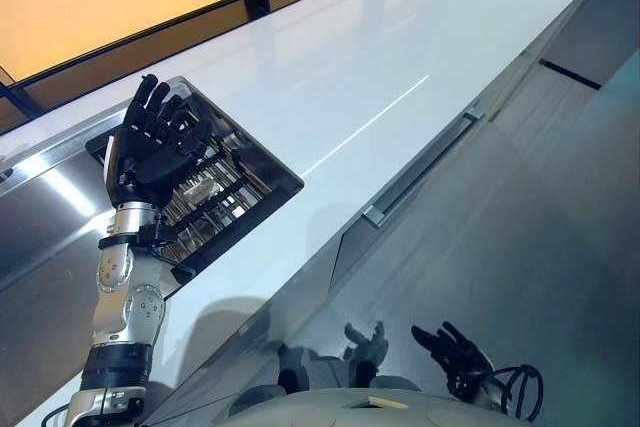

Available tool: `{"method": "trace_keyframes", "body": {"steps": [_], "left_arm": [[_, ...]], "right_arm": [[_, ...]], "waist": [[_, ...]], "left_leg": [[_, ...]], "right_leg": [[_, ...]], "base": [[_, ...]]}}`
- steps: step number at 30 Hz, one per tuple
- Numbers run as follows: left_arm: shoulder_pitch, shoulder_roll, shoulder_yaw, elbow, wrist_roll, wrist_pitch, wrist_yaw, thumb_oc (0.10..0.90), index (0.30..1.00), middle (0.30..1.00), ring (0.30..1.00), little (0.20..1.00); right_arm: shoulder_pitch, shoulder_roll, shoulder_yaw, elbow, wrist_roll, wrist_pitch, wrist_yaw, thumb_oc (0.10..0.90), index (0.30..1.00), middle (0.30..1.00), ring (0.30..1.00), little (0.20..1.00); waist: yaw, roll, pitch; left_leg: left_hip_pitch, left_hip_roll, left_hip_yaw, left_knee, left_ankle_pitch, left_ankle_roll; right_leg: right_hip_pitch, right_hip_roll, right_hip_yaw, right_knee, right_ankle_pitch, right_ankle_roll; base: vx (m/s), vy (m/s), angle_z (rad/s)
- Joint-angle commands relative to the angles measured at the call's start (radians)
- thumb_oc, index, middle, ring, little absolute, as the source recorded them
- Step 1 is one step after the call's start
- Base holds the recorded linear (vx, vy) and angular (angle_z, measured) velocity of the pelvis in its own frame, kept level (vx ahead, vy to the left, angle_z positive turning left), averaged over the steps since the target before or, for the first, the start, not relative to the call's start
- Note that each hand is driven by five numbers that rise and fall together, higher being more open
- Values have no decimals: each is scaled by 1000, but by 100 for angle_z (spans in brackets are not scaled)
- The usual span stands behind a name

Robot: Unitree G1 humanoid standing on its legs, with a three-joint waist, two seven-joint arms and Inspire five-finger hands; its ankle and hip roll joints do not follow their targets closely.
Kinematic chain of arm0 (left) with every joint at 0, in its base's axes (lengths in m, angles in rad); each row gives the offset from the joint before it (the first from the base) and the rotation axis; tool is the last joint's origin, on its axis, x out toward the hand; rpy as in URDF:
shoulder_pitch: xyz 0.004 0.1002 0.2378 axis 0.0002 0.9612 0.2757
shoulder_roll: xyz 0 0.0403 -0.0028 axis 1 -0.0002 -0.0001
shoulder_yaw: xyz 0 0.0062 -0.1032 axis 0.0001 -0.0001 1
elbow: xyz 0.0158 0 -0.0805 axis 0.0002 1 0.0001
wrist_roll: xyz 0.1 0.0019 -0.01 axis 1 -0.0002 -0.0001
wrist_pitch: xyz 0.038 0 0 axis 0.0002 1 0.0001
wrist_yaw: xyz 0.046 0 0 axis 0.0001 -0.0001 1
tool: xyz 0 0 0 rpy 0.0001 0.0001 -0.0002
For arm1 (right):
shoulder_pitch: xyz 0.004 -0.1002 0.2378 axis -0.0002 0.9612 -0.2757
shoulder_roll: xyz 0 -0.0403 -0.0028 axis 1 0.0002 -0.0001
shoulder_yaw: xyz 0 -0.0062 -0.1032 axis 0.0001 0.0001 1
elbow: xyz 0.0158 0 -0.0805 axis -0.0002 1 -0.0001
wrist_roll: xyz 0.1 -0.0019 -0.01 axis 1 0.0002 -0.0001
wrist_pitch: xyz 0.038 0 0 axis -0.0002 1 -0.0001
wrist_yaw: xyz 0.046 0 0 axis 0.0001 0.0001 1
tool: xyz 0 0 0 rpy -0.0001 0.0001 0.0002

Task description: Pick up plates and place into dishwasher.

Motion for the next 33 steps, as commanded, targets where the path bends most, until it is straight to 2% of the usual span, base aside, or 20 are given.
{"method": "trace_keyframes", "body": {"steps": [1, 5, 10, 12, 16, 17, 18, 19, 22, 24, 29, 31, 33], "left_arm": [[-90, -11, 2, -54, -32, -58, -44, 800, 900, 900, 900, 900], [-131, 12, -13, -122, -75, -86, -122, 800, 900, 900, 900, 900], [-191, -2, -71, -227, -166, -76, -288, 800, 900, 900, 900, 900], [-223, -22, -120, -268, -195, -49, -352, 800, 900, 900, 900, 900], [-283, -85, -253, -324, -232, 55, -460, 800, 900, 900, 900, 900], [-283, -86, -253, -324, -232, 55, -460, 800, 900, 900, 900, 900], [-301, -98, -291, -329, -247, 109, -492, 800, 900, 900, 900, 900], [-320, -110, -348, -324, -209, 111, -506, 800, 900, 900, 900, 900], [-349, -115, -414, -315, -176, 140, -523, 800, 900, 900, 900, 900], [-368, -126, -464, -299, -188, 206, -550, 800, 900, 900, 900, 900], [-372, -179, -531, -286, -343, 336, -534, 800, 900, 900, 900, 900], [-361, -225, -550, -271, -451, 429, -525, 800, 900, 900, 900, 900], [-345, -277, -579, -230, -530, 486, -493, 800, 900, 900, 900, 900]], "right_arm": [[-36, -68, 9, 30, -99, -8, 34, 800, 900, 900, 900, 900], [-35, -72, 62, 84, -157, 4, 52, 800, 900, 900, 900, 900], [-40, -61, 114, 111, -197, 1, 71, 800, 900, 900, 900, 900], [-46, -53, 132, 123, -208, -4, 77, 800, 900, 900, 900, 900], [-66, -39, 179, 125, -257, 5, 85, 800, 900, 900, 900, 900], [-66, -39, 179, 125, -257, 5, 85, 800, 900, 900, 900, 900], [-74, -37, 195, 125, -270, 7, 89, 800, 900, 900, 900, 900], [-82, -36, 215, 120, -272, 13, 83, 800, 900, 900, 900, 900], [-94, -39, 229, 115, -284, 21, 84, 800, 900, 900, 900, 900], [-108, -45, 240, 123, -288, 22, 85, 800, 900, 900, 900, 900], [-122, -49, 246, 143, -296, 28, 78, 800, 900, 900, 900, 900], [-125, -45, 246, 152, -297, 33, 68, 800, 900, 900, 900, 900], [-126, -39, 247, 165, -304, 28, 65, 800, 900, 900, 900, 900]], "waist": [[-8, 36, -38], [-6, 36, -45], [-14, 37, -49], [-20, 37, -51], [-37, 36, -55], [-37, 37, -55], [-43, 37, -53], [-50, 37, -51], [-61, 39, -48], [-70, 40, -48], [-81, 41, -53], [-85, 39, -53], [-89, 33, -51]], "left_leg": [[-38, -33, 21, 6, -56, 18], [-38, -33, 17, 6, -57, 20], [-34, -32, 21, 3, -58, 22], [-29, -31, 25, 2, -60, 22], [-23, -30, 33, 1, -66, 27], [-23, -30, 34, 1, -66, 27], [-22, -29, 37, 1, -68, 30], [-18, -28, 42, 1, -70, 32], [-16, -28, 48, 1, -73, 34], [-14, -28, 55, 1, -76, 37], [-13, -26, 64, 1, -77, 39], [-13, -25, 67, 1, -78, 39], [-12, -25, 72, 1, -80, 40]], "right_leg": [[-55, 70, -12, 78, -42, 0], [-54, 70, -15, 85, -50, -1], [-55, 71, -16, 94, -54, 0], [-53, 71, -15, 96, -55, 1], [-53, 75, -4, 101, -56, 2], [-53, 75, -3, 102, -56, 2], [-54, 76, 1, 105, -56, 1], [-55, 77, 5, 109, -57, 2], [-56, 79, 13, 109, -53, 3], [-56, 81, 21, 111, -54, 2], [-60, 83, 32, 114, -52, 2], [-62, 82, 36, 116, -50, 1], [-65, 82, 41, 119, -47, 3]], "base": [[6, 12, 5], [0, 0, 0], [3, 4, 1], [32, 5, 5], [32, -4, 2], [0, 0, 0], [6, -14, -3], [6, -15, -5], [-2, -4, -6], [2, -2, -6], [9, 1, -8], [2, -6, -2], [-1, -32, -5]]}}
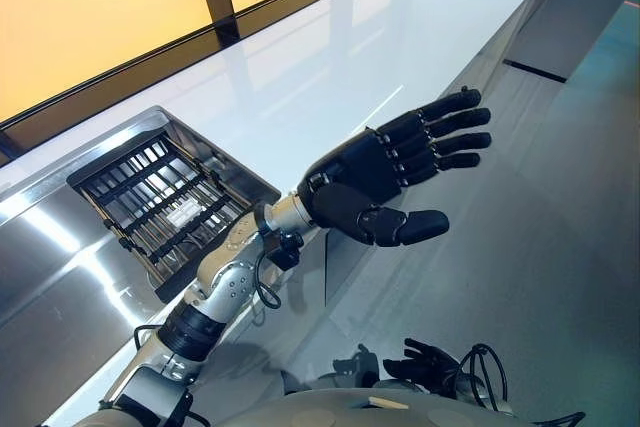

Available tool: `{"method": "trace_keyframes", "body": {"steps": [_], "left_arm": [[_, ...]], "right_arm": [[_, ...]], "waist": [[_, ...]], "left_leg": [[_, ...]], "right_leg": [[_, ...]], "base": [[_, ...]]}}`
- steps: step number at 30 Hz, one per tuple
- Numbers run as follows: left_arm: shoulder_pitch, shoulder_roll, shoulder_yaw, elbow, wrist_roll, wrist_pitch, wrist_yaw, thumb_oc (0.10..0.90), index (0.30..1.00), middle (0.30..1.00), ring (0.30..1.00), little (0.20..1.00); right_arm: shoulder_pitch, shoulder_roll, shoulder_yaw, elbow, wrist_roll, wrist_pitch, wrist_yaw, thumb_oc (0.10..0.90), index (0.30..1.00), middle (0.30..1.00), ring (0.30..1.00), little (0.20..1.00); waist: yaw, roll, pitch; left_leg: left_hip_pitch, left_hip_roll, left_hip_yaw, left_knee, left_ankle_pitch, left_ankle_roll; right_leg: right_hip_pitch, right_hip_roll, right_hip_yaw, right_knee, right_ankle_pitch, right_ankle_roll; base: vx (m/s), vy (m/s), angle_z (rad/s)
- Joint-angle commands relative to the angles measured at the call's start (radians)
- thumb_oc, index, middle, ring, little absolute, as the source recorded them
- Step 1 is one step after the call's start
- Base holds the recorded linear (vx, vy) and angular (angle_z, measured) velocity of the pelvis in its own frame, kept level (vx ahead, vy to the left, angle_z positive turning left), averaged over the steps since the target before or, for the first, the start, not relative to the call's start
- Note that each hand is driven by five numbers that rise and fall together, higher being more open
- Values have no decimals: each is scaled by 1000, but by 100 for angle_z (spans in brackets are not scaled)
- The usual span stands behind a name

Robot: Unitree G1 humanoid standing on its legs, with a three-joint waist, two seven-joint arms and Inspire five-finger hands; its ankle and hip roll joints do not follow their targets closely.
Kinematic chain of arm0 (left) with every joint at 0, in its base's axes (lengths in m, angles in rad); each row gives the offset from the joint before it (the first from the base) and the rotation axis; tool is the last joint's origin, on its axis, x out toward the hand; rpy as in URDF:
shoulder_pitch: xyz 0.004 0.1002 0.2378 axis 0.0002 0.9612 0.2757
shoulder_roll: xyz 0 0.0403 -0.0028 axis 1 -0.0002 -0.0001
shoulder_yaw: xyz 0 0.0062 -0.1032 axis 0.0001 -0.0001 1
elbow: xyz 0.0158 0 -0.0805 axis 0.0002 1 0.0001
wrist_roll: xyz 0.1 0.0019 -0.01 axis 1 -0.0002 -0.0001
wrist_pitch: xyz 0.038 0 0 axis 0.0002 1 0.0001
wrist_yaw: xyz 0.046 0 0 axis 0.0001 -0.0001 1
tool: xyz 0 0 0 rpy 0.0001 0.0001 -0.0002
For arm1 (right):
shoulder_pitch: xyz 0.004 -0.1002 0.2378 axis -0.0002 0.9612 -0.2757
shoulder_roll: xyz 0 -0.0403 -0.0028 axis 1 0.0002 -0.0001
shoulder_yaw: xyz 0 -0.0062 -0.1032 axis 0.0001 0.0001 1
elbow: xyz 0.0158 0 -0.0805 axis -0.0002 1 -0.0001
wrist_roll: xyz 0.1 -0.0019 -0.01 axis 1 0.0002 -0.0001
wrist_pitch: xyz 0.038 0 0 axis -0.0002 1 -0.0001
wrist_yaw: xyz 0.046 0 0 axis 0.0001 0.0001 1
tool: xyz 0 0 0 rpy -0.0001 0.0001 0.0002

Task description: Pick up plates and place into dishwasher.

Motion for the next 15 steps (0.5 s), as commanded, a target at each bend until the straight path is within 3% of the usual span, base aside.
{"method": "trace_keyframes", "body": {"steps": [1, 3, 6, 11, 15], "left_arm": [[-87, -155, -15, 23, -269, 62, 56, 800, 900, 900, 900, 900], [-67, -185, -39, 58, -293, 101, 55, 800, 900, 900, 900, 900], [-28, -221, -71, 133, -380, 190, 137, 800, 900, 900, 900, 900], [47, -243, -109, 275, -335, 211, 201, 800, 900, 900, 900, 900], [105, -262, -106, 443, -281, 231, 189, 800, 900, 900, 900, 900]], "right_arm": [[-28, -22, 21, 53, -44, -14, -6, 800, 900, 900, 900, 900], [-31, -17, 29, 49, -42, -18, -4, 800, 900, 900, 900, 900], [-34, -6, 44, 36, -44, -22, -1, 800, 900, 900, 900, 900], [-29, 5, 51, 14, -33, -17, -6, 800, 900, 900, 900, 900], [-16, 11, 42, 6, -22, -25, -6, 800, 900, 900, 900, 900]], "waist": [[1, -2, 2], [0, -8, 4], [0, -20, 5], [1, -33, 8], [2, -45, 8]], "left_leg": [[-13, -36, 54, 2, -79, 47], [-15, -36, 58, 2, -81, 47], [-20, -35, 65, 2, -84, 48], [-26, -29, 80, 2, -85, 48], [-28, -25, 92, 2, -86, 50]], "right_leg": [[-62, 68, 24, 119, -51, 10], [-65, 69, 28, 120, -50, 10], [-71, 70, 33, 121, -49, 10], [-78, 74, 38, 122, -45, 14], [-77, 77, 40, 116, -38, 20]], "base": [[-7, -39, -6], [-14, -37, -4], [-23, -52, -6], [-29, -57, -6], [-17, -60, -7]]}}
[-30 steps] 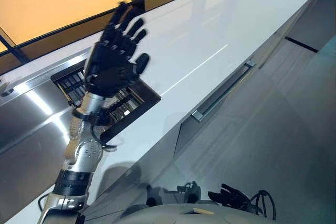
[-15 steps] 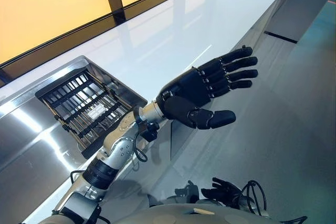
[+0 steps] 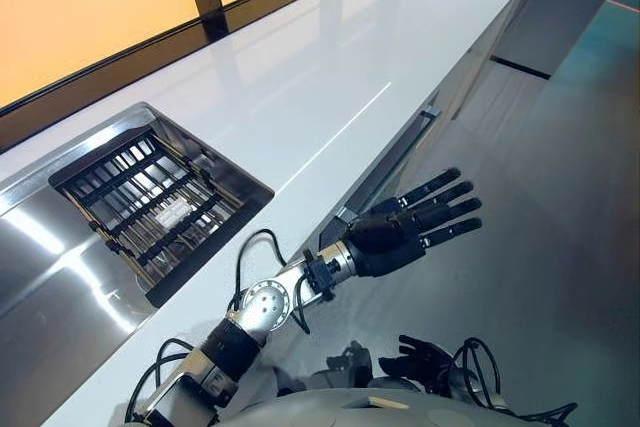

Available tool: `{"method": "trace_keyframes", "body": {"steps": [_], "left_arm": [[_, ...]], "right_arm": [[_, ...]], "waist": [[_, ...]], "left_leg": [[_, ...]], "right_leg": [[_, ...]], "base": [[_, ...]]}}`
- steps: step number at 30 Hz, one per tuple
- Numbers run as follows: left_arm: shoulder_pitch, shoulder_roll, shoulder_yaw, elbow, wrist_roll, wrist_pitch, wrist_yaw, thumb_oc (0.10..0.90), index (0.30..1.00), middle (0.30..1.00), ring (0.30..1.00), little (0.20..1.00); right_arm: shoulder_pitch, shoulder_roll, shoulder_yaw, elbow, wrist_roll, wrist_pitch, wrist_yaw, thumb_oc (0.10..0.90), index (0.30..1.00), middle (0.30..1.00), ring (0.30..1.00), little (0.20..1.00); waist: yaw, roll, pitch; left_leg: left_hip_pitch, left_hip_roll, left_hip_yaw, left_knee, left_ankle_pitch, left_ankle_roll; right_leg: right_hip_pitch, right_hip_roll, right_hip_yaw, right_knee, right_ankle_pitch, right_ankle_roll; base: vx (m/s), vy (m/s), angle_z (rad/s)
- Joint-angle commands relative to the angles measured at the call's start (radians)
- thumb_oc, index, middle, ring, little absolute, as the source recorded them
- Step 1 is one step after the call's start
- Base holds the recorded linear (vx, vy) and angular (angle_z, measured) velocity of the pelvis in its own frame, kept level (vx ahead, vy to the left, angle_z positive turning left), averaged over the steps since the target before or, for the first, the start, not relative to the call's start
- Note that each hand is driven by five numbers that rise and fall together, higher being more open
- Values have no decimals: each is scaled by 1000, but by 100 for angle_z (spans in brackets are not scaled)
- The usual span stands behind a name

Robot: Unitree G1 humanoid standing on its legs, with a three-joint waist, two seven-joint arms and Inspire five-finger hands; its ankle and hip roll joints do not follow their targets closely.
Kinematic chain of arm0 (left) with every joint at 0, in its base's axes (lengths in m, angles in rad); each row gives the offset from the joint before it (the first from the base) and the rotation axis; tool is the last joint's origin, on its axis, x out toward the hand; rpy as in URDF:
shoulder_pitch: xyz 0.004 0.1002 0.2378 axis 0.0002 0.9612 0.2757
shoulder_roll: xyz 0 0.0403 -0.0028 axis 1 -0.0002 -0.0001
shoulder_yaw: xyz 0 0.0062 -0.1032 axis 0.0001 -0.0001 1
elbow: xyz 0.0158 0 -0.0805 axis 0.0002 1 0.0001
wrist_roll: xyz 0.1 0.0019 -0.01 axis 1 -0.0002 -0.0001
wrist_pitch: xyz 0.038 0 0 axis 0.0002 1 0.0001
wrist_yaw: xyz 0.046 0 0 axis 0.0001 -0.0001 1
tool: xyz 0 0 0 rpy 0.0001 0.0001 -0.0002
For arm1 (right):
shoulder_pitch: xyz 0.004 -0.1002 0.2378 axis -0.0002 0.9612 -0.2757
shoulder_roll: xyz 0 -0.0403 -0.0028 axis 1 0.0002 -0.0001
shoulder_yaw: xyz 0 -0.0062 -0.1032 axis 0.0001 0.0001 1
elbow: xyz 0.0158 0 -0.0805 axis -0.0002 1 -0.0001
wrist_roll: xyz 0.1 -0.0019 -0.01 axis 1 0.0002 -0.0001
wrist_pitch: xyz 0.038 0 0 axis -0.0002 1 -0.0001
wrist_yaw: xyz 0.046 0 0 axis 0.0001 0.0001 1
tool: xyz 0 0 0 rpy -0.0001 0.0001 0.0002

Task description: Pick up plates and place into dishwasher.

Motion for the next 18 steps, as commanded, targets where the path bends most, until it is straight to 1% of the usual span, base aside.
{"method": "trace_keyframes", "body": {"steps": [1, 2, 3, 5, 6, 7, 10, 11, 14, 17, 18], "left_arm": [[50, -133, 20, 136, -13, 1, -52, 800, 900, 900, 900, 900], [60, -132, 27, 182, 0, 7, -67, 800, 900, 900, 900, 900], [68, -130, 30, 212, 40, -6, -75, 800, 900, 900, 900, 900], [81, -130, 40, 271, 51, -11, -65, 800, 900, 900, 900, 900], [88, -131, 57, 320, 80, -34, -53, 800, 900, 900, 900, 900], [89, -129, 62, 338, 85, -41, -47, 800, 900, 900, 900, 900], [85, -111, 84, 418, 184, -85, -34, 800, 900, 900, 900, 900], [85, -98, 91, 454, 226, -114, -29, 800, 900, 900, 900, 900], [84, -77, 128, 515, 249, -155, 16, 800, 900, 900, 900, 900], [85, -63, 183, 568, 224, -173, 49, 800, 900, 900, 900, 900], [84, -59, 198, 580, 239, -178, 49, 800, 900, 900, 900, 900]], "right_arm": [[3, 1, 14, 0, 1, -24, -3, 800, 900, 900, 900, 900], [7, 2, 10, -3, 2, -24, -2, 800, 900, 900, 900, 900], [10, 3, 9, -5, 1, -22, -1, 800, 900, 900, 900, 900], [15, 2, 4, -8, 1, -17, 4, 800, 900, 900, 900, 900], [21, 4, 1, -10, 0, -17, 6, 800, 900, 900, 900, 900], [25, 4, 0, -9, 1, -20, 8, 800, 900, 900, 900, 900], [34, 7, -4, -13, 7, -18, 16, 800, 900, 900, 900, 900], [38, 9, -3, -17, 8, -15, 17, 800, 900, 900, 900, 900], [44, 10, -6, -24, 6, -6, 21, 800, 900, 900, 900, 900], [50, 16, -4, -29, 7, -1, 20, 800, 900, 900, 900, 900], [49, 20, -3, -32, 9, 4, 17, 800, 900, 900, 900, 900]], "waist": [[3, -15, 3], [3, -19, 2], [3, -22, 1], [3, -27, -1], [3, -32, -2], [2, -34, -1], [2, -45, -4], [1, -51, -5], [2, -58, -6], [5, -66, -5], [7, -69, -4]], "left_leg": [[-14, -27, 63, 2, -84, 52], [-14, -26, 67, 2, -83, 52], [-15, -25, 71, 2, -83, 51], [-17, -23, 76, 2, -82, 52], [-17, -22, 82, 2, -83, 54], [-17, -21, 84, 2, -83, 54], [-20, -17, 92, 2, -79, 53], [-20, -15, 96, 2, -79, 53], [-21, -12, 102, 3, -78, 51], [-22, -9, 107, 6, -77, 50], [-23, -8, 108, 7, -77, 49]], "right_leg": [[-42, 72, 9, 97, -37, 22], [-43, 73, 10, 97, -33, 24], [-45, 73, 10, 97, -32, 25], [-48, 75, 12, 97, -30, 26], [-48, 78, 16, 94, -29, 27], [-49, 79, 16, 95, -28, 27], [-52, 82, 17, 93, -23, 29], [-53, 84, 18, 92, -21, 31], [-55, 88, 21, 90, -18, 32], [-54, 91, 19, 87, -17, 32], [-54, 92, 18, 86, -17, 31]], "base": [[-4, -64, -5], [-6, -64, -3], [-9, -60, -4], [-11, -60, -8], [-12, -60, -11], [-15, -66, -12], [-8, -63, -5], [-9, -81, -2], [-5, -50, -10], [-6, -46, -19], [-13, -52, -20]]}}
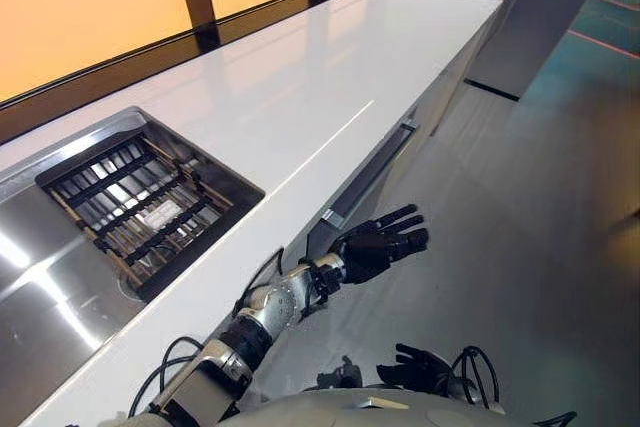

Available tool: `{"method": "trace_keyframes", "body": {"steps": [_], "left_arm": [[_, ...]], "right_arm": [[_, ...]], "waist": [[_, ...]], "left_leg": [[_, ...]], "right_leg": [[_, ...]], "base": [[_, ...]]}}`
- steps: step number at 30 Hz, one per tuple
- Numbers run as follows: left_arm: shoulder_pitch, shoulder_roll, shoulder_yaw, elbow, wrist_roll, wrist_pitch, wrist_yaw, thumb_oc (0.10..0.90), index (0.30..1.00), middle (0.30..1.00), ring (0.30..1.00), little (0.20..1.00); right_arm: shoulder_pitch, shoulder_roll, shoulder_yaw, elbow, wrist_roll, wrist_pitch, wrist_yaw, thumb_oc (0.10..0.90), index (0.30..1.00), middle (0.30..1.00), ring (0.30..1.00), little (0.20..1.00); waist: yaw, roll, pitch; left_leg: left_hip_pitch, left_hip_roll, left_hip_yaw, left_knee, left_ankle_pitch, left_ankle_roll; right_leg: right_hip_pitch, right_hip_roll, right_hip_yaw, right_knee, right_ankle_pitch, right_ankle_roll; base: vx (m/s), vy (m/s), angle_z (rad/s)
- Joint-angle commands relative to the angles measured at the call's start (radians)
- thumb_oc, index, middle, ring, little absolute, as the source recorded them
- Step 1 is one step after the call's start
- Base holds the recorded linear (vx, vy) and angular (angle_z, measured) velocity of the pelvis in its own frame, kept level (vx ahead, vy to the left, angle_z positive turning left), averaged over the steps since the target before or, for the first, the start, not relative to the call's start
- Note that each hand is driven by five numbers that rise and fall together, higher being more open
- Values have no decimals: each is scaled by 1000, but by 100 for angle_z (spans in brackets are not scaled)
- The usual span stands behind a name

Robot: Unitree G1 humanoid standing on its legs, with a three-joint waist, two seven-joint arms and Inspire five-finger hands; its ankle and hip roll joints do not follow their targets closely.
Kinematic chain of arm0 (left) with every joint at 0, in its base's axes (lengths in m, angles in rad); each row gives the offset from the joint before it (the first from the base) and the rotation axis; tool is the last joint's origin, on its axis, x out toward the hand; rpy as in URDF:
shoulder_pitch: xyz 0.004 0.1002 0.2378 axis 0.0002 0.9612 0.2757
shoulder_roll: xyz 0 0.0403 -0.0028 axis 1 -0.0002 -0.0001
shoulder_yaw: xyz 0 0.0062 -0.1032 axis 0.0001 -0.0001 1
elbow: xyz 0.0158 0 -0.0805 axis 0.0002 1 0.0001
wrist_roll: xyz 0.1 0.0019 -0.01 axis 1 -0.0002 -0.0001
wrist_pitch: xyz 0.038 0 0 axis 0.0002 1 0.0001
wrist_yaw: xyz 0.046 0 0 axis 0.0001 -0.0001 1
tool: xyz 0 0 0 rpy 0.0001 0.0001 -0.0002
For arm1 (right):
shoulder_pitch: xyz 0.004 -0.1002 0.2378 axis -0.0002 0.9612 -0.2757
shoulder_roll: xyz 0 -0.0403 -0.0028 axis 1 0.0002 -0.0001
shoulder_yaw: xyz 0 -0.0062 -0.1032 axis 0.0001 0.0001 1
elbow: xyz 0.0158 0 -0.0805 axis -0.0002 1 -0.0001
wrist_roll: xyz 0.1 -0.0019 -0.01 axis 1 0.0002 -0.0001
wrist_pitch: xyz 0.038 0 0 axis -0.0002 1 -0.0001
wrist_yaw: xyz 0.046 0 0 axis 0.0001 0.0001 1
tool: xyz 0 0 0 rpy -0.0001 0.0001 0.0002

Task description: Pick up plates and place into dishwasher.

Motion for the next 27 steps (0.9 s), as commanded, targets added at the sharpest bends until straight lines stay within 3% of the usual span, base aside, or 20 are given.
{"method": "trace_keyframes", "body": {"steps": [1, 5, 9, 11, 19, 24, 27], "left_arm": [[71, 26, 68, 82, -4, -44, 3, 800, 900, 900, 900, 900], [79, 37, 69, 102, 33, -79, 2, 800, 900, 900, 900, 900], [77, 60, 34, 77, 279, -160, -55, 800, 900, 900, 900, 900], [62, 84, -30, 29, 403, -204, -90, 800, 900, 900, 900, 900], [46, 97, -93, -23, 443, -139, -91, 800, 900, 900, 900, 900], [65, 131, -66, 31, 616, -160, -18, 800, 900, 900, 900, 900], [71, 143, -23, 90, 643, -175, 14, 800, 900, 900, 900, 900]], "right_arm": [[18, -14, 4, -20, 5, 11, 1, 800, 900, 900, 900, 900], [18, -7, 11, -31, 8, 16, -2, 800, 900, 900, 900, 900], [11, -1, 37, -60, 20, 36, -10, 800, 900, 900, 900, 900], [4, -10, 52, -83, 25, 47, -9, 800, 900, 900, 900, 900], [-8, -36, 71, -103, 5, 56, 1, 800, 900, 900, 900, 900], [-5, -59, 61, -68, -18, 66, 17, 800, 900, 900, 900, 900], [-10, -66, 57, -43, -20, 59, 17, 800, 900, 900, 900, 900]], "waist": [[1, 9, 46], [8, 4, 52], [14, -4, 59], [14, -1, 63], [6, 7, 54], [19, 17, 51], [31, 30, 58]], "left_leg": [[-13, -42, 39, 11, -81, 66], [-14, -37, 40, 11, -78, 63], [-18, -32, 43, 19, -80, 60], [-21, -32, 42, 26, -84, 63], [-10, -34, 39, 63, -107, 66], [-11, -28, 22, 80, -100, 46], [-25, -27, 17, 95, -91, 35]], "right_leg": [[-7, 63, -17, 70, -25, 28], [-7, 68, -25, 69, -23, 27], [-9, 71, -30, 71, -27, 22], [-12, 75, -27, 75, -32, 18], [8, 88, -15, 60, -40, 5], [33, 95, -18, 26, -36, -5], [34, 93, -35, 30, -44, -13]], "base": [[-15, -48, -15], [-14, -47, 2], [-29, -60, 8], [-62, -50, -1], [-23, -44, -3], [4, -20, 0], [-10, 4, 0]]}}
